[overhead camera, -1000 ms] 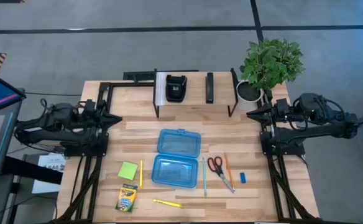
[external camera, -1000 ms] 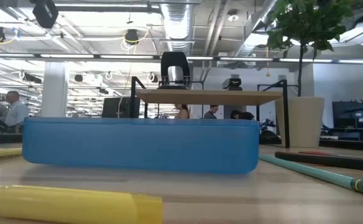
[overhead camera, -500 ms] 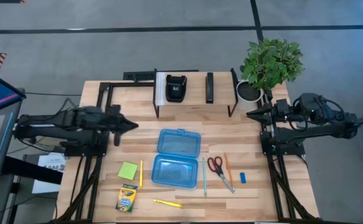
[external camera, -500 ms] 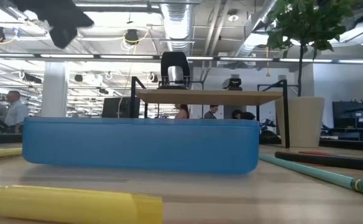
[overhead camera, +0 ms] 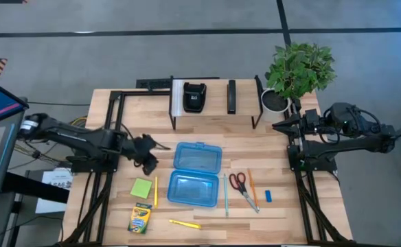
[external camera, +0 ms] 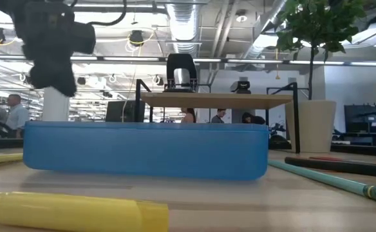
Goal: Pack school essentials
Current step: Put the yellow pen into the blue supply box
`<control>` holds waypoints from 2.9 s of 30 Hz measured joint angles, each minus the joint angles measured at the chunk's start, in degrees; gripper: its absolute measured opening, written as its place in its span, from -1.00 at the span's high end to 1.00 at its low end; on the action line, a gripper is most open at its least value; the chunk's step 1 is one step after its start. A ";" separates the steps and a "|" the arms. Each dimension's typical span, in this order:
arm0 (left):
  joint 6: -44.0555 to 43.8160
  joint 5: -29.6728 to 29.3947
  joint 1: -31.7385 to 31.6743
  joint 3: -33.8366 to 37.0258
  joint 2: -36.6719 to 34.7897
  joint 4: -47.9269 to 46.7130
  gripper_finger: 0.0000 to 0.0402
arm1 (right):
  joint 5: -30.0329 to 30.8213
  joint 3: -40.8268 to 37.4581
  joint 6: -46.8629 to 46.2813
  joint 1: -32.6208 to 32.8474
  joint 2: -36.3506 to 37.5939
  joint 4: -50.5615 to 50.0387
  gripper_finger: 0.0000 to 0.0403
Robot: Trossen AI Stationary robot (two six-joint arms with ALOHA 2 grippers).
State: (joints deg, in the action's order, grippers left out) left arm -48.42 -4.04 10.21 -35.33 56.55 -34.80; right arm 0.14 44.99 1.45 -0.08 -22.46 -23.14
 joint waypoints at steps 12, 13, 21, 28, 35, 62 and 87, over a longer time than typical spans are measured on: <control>-29.58 -13.50 21.14 -0.02 10.77 2.82 0.51 | 0.03 0.00 -0.02 0.03 0.00 0.00 0.72; -30.90 -13.23 21.79 -0.03 12.03 2.78 0.51 | 0.03 -0.01 -0.02 0.03 -0.01 -0.01 0.72; -34.21 -11.02 23.97 -5.08 23.70 1.60 0.51 | 0.04 -0.01 -0.02 0.03 0.00 -0.01 0.72; -33.78 -8.76 23.92 -10.60 30.60 -2.95 0.51 | 0.04 0.00 -0.02 0.03 0.00 -0.02 0.72; -34.41 -5.20 23.92 -11.52 33.95 -2.47 0.51 | 0.04 0.00 -0.02 0.03 -0.02 -0.02 0.72; -37.62 -3.22 22.13 -11.56 37.58 -0.16 0.94 | 0.04 0.00 -0.02 0.03 -0.02 0.00 0.72; -21.39 -13.50 20.93 -15.05 23.93 -0.70 1.00 | 0.04 0.00 -1.46 0.05 -0.02 0.00 0.72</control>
State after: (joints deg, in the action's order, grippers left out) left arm -69.81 -17.55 31.13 -50.38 80.48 -35.49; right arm 0.19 44.99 -0.01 -0.03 -22.48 -23.14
